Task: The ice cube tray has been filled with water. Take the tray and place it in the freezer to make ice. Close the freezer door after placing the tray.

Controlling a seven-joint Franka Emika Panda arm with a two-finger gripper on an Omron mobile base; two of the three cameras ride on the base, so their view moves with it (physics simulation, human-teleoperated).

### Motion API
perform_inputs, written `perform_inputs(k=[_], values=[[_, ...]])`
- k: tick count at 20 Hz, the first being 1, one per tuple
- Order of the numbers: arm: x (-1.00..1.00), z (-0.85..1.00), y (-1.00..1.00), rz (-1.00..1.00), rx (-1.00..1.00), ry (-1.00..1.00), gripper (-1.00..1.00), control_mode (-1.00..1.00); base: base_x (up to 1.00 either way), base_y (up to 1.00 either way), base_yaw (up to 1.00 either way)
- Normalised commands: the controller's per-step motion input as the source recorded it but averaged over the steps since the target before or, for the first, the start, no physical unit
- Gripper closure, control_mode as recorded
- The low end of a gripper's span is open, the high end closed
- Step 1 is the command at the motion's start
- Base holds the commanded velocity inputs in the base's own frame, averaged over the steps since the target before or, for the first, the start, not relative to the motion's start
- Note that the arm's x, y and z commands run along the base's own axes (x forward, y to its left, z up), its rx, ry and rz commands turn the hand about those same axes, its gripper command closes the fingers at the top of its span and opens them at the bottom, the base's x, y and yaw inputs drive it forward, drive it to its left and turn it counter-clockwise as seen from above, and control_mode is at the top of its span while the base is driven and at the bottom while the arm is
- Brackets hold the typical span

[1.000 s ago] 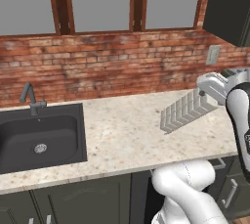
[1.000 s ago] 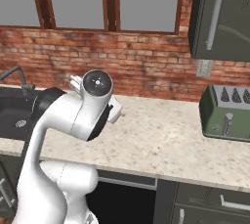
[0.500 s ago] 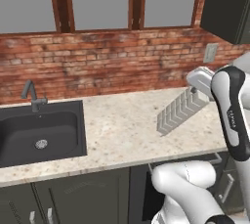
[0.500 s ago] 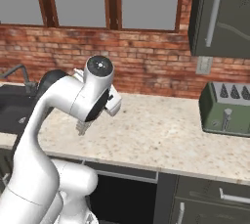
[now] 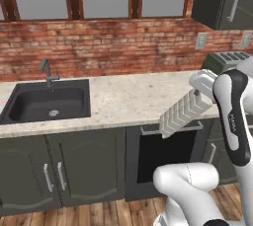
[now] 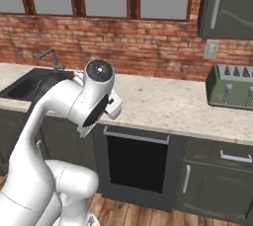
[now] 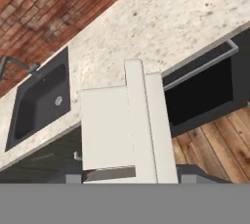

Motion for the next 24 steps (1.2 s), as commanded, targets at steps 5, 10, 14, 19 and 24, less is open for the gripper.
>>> perform_inputs(k=[5,10,14,19,24], values=[[0.00,0.00,0.00,0.00,0.00,0.00,1.00,1.00,-0.24,0.21,0.31],[0.00,0.00,0.00,0.00,0.00,0.00,1.00,1.00,-0.02,0.53,0.50],[0.00,0.00,0.00,0.00,0.00,0.00,1.00,1.00,0.00,0.42,0.76],[0.00,0.00,0.00,0.00,0.00,0.00,1.00,1.00,0.00,0.16,0.98],[0.00,0.00,0.00,0.00,0.00,0.00,1.00,1.00,0.00,0.00,1.00]])
